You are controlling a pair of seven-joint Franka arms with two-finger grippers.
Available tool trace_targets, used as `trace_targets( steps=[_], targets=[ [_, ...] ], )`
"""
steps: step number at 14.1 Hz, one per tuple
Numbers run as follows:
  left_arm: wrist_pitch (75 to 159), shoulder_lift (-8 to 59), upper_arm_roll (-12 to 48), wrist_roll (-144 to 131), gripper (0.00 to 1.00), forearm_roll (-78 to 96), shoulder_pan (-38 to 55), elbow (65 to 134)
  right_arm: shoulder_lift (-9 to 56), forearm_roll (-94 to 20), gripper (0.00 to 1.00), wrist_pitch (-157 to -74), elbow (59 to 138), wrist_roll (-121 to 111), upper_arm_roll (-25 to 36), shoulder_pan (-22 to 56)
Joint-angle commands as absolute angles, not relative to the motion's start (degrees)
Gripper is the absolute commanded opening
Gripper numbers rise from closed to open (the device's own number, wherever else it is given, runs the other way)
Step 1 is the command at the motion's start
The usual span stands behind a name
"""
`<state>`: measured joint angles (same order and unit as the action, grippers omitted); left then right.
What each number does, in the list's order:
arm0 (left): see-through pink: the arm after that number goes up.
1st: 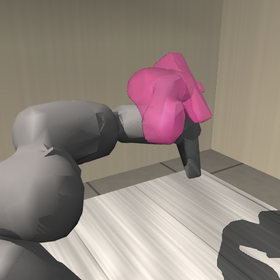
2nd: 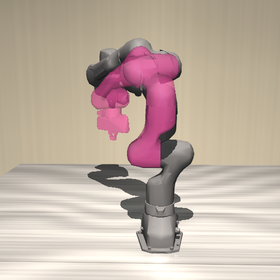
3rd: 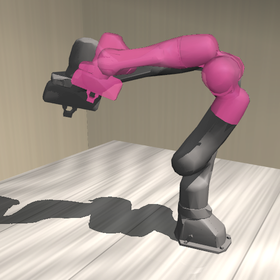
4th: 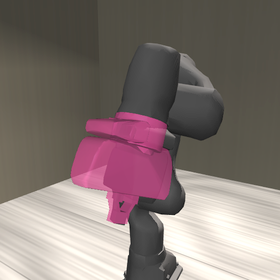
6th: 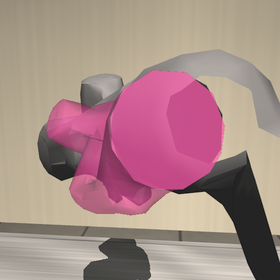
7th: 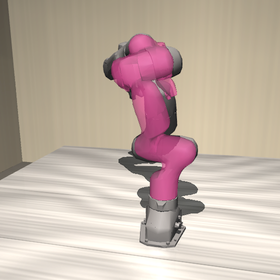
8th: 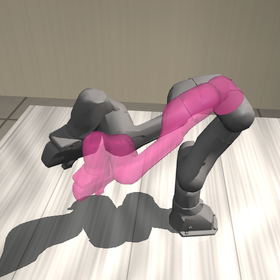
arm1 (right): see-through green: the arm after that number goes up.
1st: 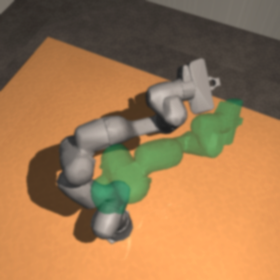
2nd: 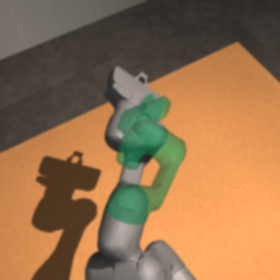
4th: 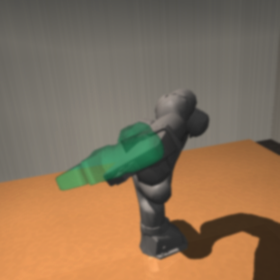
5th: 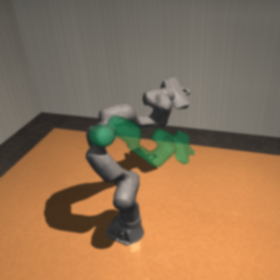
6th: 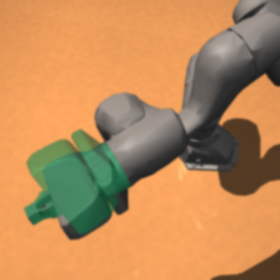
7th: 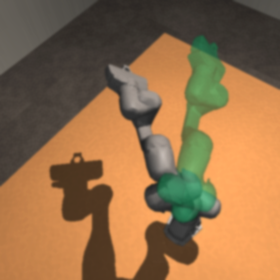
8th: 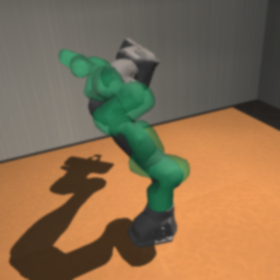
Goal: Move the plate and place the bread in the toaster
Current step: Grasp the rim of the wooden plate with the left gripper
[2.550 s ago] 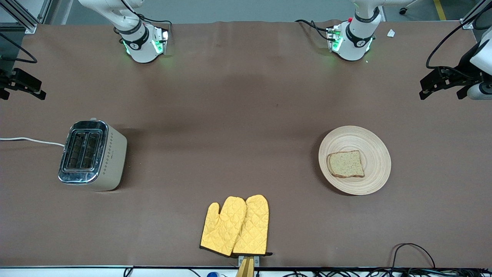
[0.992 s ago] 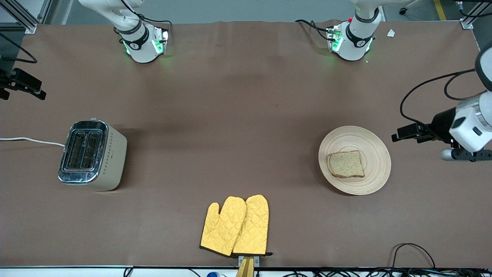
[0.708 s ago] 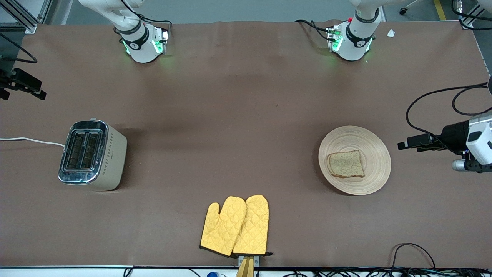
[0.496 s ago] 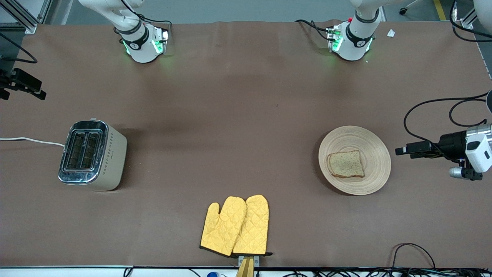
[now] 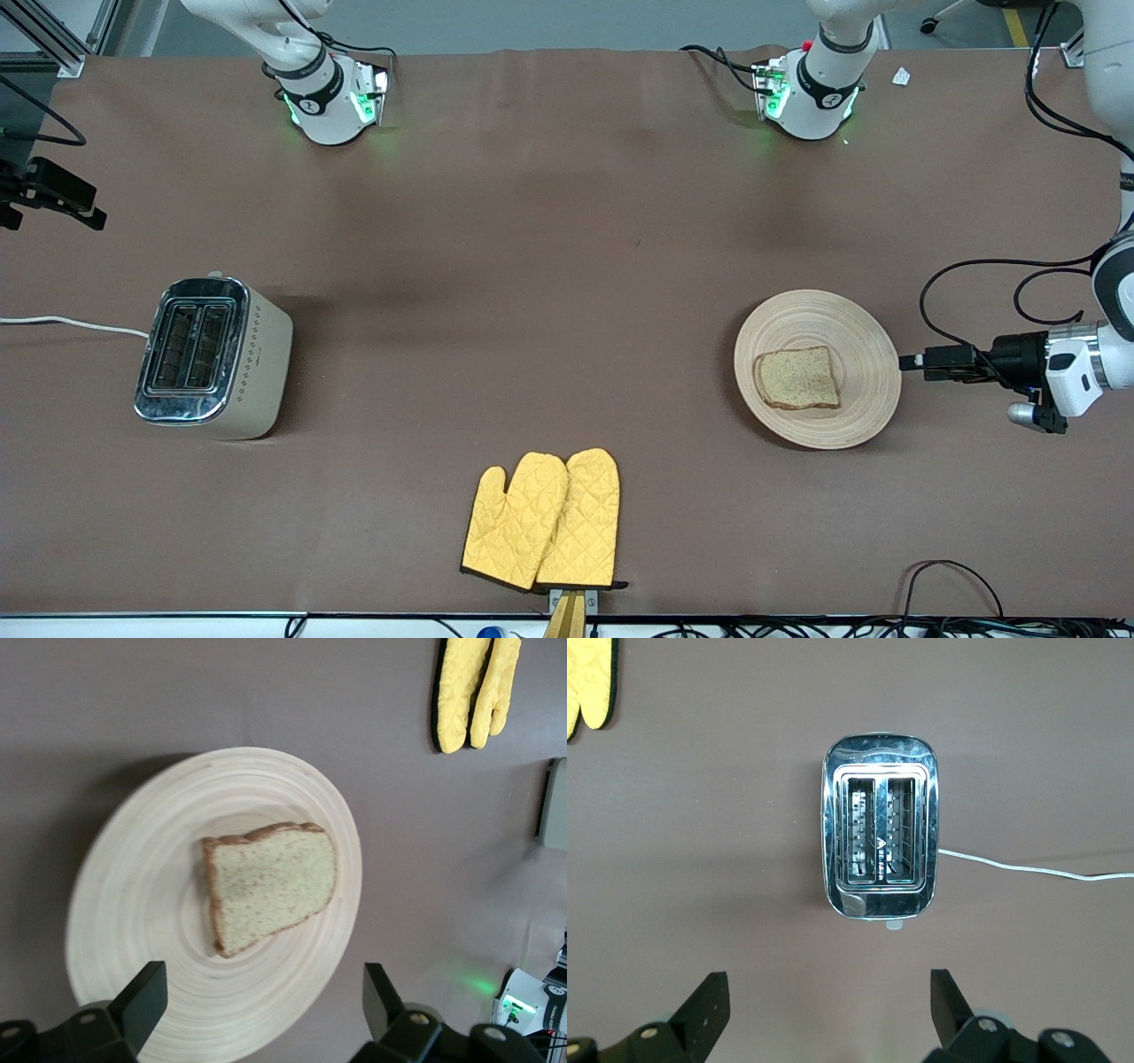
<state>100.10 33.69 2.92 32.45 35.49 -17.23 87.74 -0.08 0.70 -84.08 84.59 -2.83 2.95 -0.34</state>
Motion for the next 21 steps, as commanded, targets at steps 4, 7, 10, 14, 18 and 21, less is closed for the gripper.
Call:
trace_targets(
  steps=[4,7,10,14,18,21],
  targets=[
    [99.4,40.2,3.2,38.5,0.82,42.5,-23.6,85.7,-0.9,0.0,1.0,-83.9,85.2,-2.9,2.8,-0.7],
    [99.4,43.4,3.3,40.6,0.78,45.2,-24.7,85.8,-0.9,0.0,1.0,-83.9,85.2,-2.9,2.8,-0.7],
    [99.4,46.6,3.2,43.2,0.67,46.0,-24.9,85.7,-0.8,0.0,1.0,-83.9,85.3,-2.9,2.8,-0.7],
    [99.6,48.7,3.2,45.4,0.63,46.0,-24.8,85.5,-0.9,0.0,1.0,-83.9,85.2,-2.9,2.8,-0.7],
    [100.0,49.3,3.2,45.5,0.46,46.0,-24.7,85.4,-0.8,0.0,1.0,-83.9,85.2,-2.9,2.8,-0.8],
    [100.1,49.7,3.1,47.2,0.17,45.3,-24.3,85.3,-0.8,0.0,1.0,-83.9,85.2,-2.9,2.8,-0.8]
  ],
)
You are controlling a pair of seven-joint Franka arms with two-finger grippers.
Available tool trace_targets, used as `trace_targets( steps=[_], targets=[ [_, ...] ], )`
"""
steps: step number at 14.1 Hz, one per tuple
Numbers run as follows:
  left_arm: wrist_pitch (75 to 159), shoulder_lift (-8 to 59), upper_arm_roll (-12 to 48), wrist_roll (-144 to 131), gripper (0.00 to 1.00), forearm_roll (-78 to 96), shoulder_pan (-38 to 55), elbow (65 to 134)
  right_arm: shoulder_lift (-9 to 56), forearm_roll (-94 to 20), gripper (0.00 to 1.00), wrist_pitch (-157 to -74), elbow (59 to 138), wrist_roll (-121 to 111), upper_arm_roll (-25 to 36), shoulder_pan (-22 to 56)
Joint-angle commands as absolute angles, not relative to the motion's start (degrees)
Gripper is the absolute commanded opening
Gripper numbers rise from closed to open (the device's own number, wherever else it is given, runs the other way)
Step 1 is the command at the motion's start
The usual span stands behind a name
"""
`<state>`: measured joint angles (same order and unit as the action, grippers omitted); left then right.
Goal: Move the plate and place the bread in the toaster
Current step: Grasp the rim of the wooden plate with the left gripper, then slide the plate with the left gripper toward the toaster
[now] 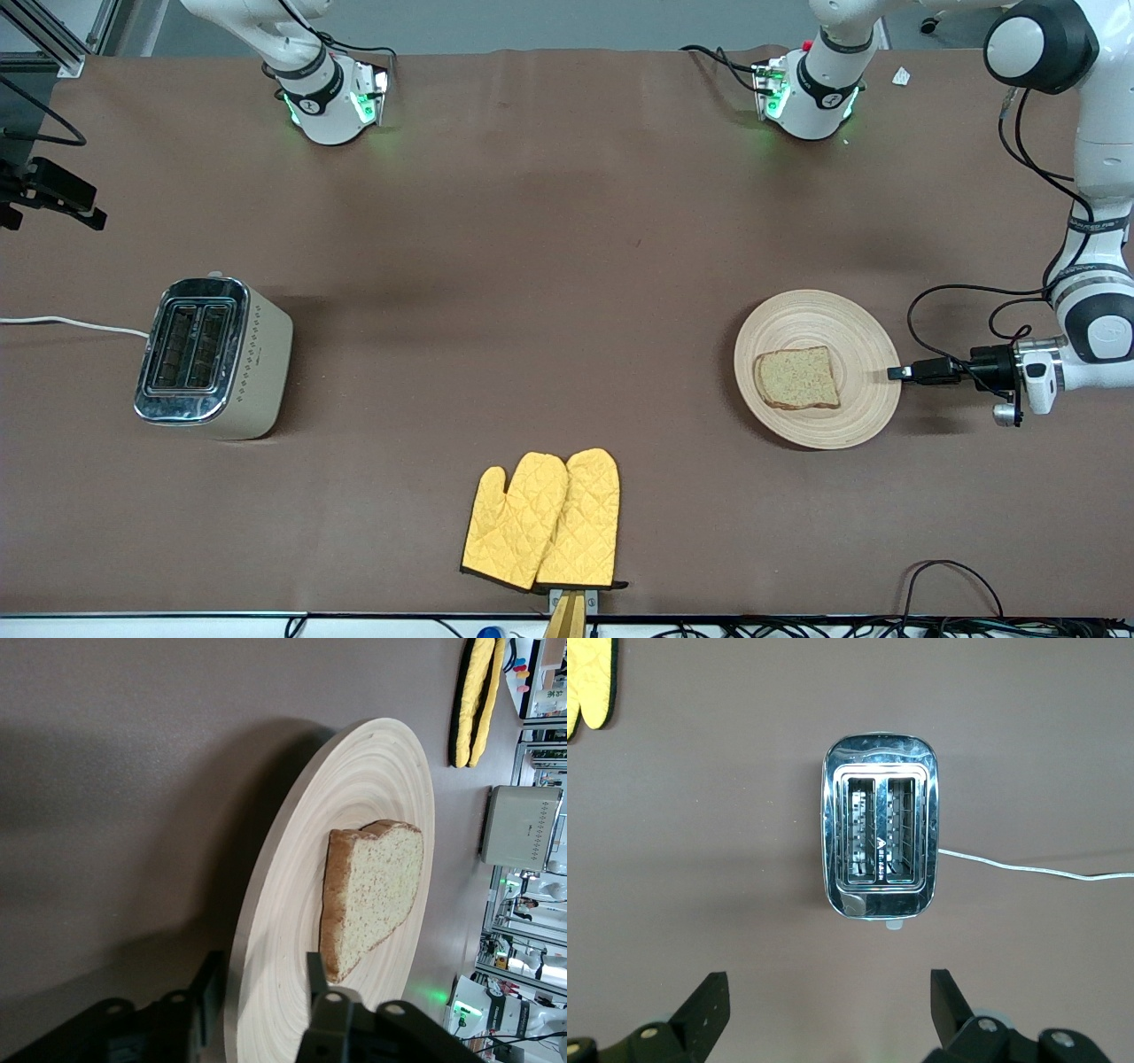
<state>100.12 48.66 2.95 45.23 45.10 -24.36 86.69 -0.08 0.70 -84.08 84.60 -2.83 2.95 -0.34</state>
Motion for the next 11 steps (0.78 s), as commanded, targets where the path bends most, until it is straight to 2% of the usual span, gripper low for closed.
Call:
trace_targets(
  steps=[1,3,7,9,11],
  targets=[
    [100.1,49.8,3.1,47.7,0.09,45.3,-24.3,85.3,-0.9,0.0,1.0,-83.9,85.2,-2.9,2.8,-0.7],
    [100.1,49.7,3.1,47.8,0.01,45.3,-24.3,85.2,-0.9,0.0,1.0,-83.9,85.2,-2.9,2.8,-0.8],
    [99.8,49.0,3.9,47.8,0.0,45.4,-23.5,83.1,-0.8,0.0,1.0,-83.9,85.2,-2.9,2.8,-0.8],
    [99.1,48.3,6.1,49.5,0.0,44.5,-22.9,80.1,-0.9,0.0,1.0,-83.9,85.2,-2.9,2.8,-0.8],
    [98.2,47.0,10.3,49.7,0.0,43.3,-23.2,79.9,-0.8,0.0,1.0,-83.9,85.2,-2.9,2.8,-0.8]
  ],
)
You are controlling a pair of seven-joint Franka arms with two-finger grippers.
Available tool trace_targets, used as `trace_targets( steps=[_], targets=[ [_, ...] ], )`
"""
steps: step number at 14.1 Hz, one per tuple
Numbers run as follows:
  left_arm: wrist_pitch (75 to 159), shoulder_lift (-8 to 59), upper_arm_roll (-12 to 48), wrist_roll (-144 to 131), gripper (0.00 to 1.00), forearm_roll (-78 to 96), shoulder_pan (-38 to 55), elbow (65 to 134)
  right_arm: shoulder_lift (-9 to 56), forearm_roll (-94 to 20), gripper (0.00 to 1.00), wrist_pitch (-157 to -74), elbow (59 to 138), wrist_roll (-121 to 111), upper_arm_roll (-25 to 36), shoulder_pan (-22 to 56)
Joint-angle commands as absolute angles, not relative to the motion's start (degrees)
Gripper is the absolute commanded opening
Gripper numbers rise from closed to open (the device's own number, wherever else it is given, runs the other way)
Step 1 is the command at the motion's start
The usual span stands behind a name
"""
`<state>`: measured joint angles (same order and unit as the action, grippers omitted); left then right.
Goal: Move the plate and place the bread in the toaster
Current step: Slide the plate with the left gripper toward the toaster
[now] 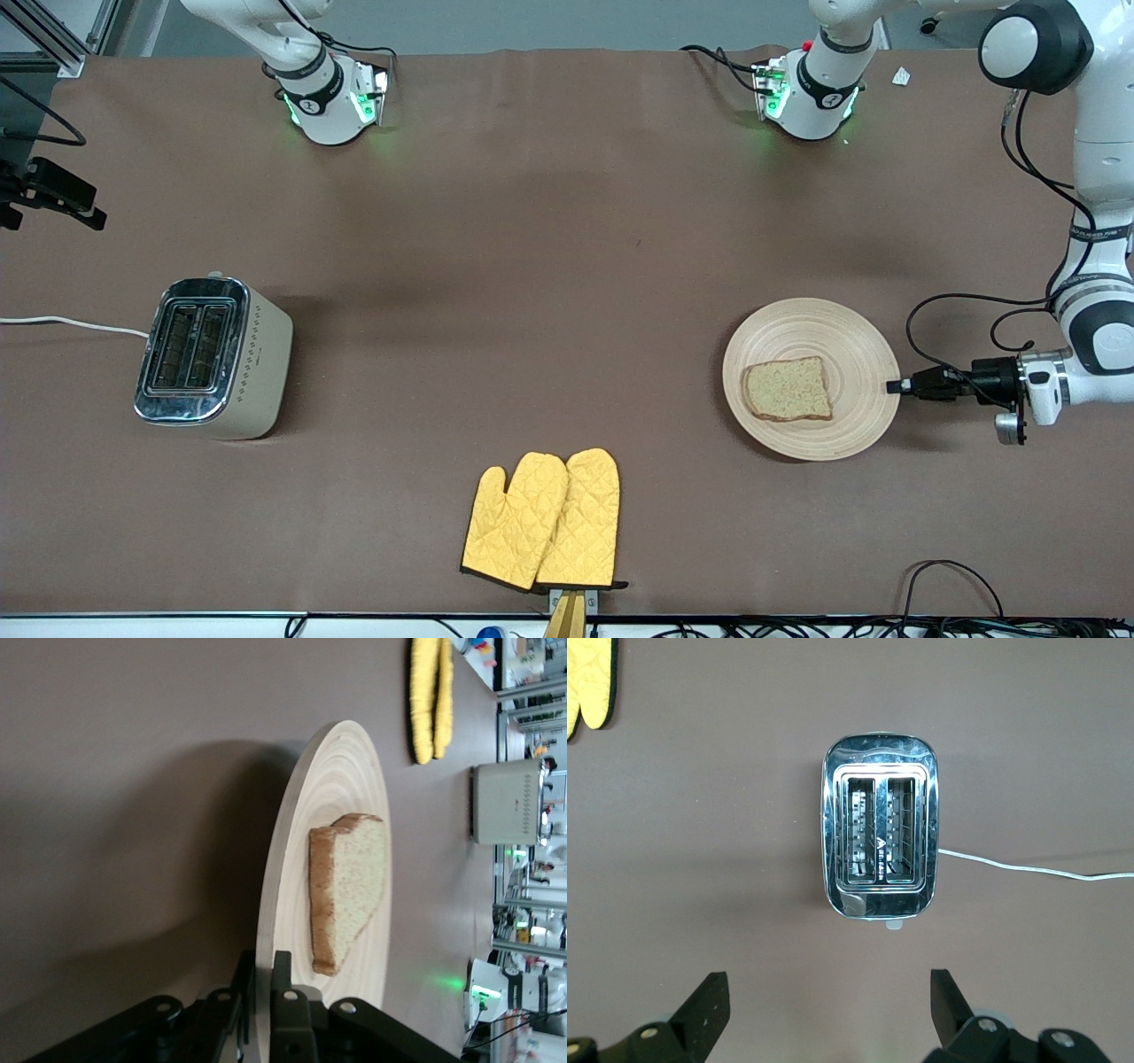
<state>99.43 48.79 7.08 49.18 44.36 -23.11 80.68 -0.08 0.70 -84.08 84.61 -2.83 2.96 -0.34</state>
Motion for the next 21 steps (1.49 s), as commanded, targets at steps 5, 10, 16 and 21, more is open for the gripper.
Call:
trace_targets(
  steps=[5,10,16,21],
  targets=[
    [98.8,46.2,16.5,48.6,0.0,42.3,-20.3,80.2,-0.9,0.0,1.0,-83.8,85.2,-2.9,2.8,-0.8],
    [105.7,46.5,17.3,48.4,0.0,50.0,-11.7,84.2,-0.8,0.1,1.0,-83.8,85.2,-2.9,2.8,-1.2],
    [118.1,47.5,17.4,48.5,0.0,65.6,1.5,88.3,-0.8,0.1,1.0,-83.8,85.2,-2.9,2.8,-1.2],
    [130.6,49.6,17.3,48.1,0.0,79.7,11.9,88.3,-0.8,0.0,1.0,-83.8,85.2,-2.9,2.8,-1.2]
  ],
)
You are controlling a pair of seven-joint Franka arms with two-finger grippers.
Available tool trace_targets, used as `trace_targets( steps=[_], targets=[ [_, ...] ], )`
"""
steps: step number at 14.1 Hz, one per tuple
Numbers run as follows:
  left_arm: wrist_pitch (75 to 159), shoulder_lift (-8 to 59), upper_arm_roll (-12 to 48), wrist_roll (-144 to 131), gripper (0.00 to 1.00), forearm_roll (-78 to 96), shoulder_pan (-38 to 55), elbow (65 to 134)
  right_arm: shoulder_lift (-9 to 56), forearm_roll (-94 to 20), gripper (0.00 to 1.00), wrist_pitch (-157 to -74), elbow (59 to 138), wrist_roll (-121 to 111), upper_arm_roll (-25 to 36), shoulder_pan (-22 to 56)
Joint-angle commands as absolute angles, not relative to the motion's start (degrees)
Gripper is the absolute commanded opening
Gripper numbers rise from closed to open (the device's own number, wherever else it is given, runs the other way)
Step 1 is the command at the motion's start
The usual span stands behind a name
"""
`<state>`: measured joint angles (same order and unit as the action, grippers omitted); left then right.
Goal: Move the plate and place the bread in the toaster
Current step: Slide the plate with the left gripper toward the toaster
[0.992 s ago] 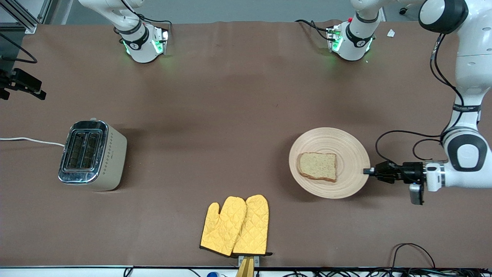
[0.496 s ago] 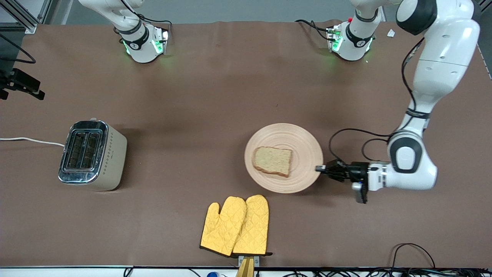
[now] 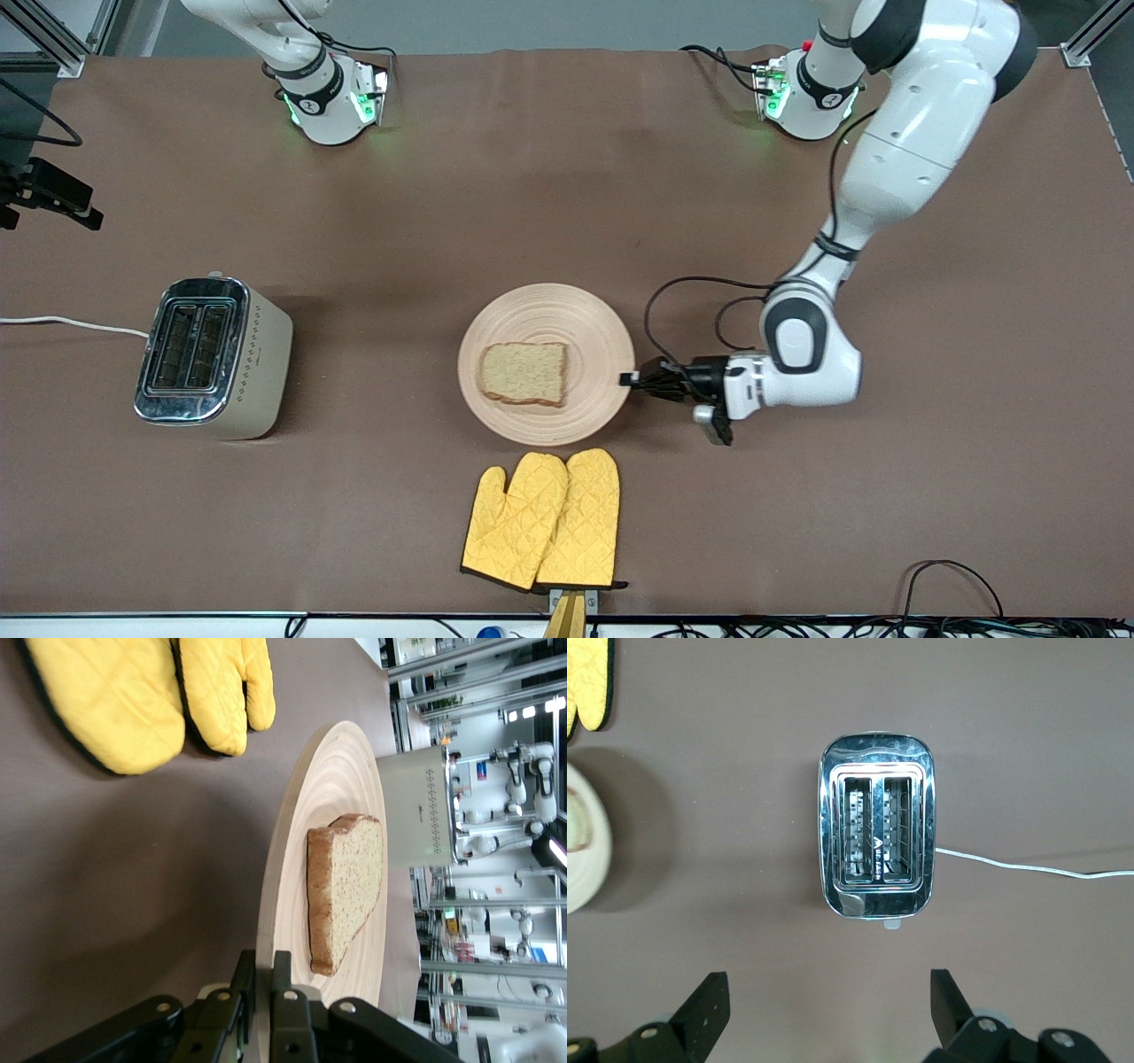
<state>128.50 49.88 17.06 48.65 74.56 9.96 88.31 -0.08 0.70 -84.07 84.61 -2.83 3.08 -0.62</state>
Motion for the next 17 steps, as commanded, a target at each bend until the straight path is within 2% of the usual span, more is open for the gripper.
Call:
trace_targets(
  steps=[1,7,8,9,10,13,17],
  targets=[
    [131.9,50.1,17.3,48.0,0.0,81.3,13.1,88.3,-0.8,0.0,1.0,-83.8,85.2,-2.9,2.8,-1.2],
    [140.9,52.3,17.3,48.0,0.05,88.7,19.5,89.6,-0.8,0.1,1.0,-83.8,85.2,-2.9,2.8,-1.2],
    [142.3,52.3,17.3,47.9,0.15,88.9,19.8,89.6,-0.8,0.0,1.0,-83.8,85.2,-2.9,2.8,-1.2],
    [143.1,52.2,17.2,47.8,0.44,88.9,19.7,89.4,-0.8,0.0,1.0,-83.8,85.2,-2.9,2.8,-1.2],
    [144.8,51.7,17.0,48.0,0.99,88.7,19.7,89.4,-0.8,-0.1,1.0,-83.8,85.2,-2.6,2.8,-1.3],
    [154.2,49.6,17.0,44.7,1.0,88.4,19.0,89.3,-0.8,-0.1,1.0,-83.8,85.0,-2.9,2.7,-2.0],
    [154.3,45.4,15.2,37.8,1.0,83.4,15.3,89.5,0.3,0.4,1.0,-83.5,85.3,-3.6,2.5,-1.3]
  ],
)
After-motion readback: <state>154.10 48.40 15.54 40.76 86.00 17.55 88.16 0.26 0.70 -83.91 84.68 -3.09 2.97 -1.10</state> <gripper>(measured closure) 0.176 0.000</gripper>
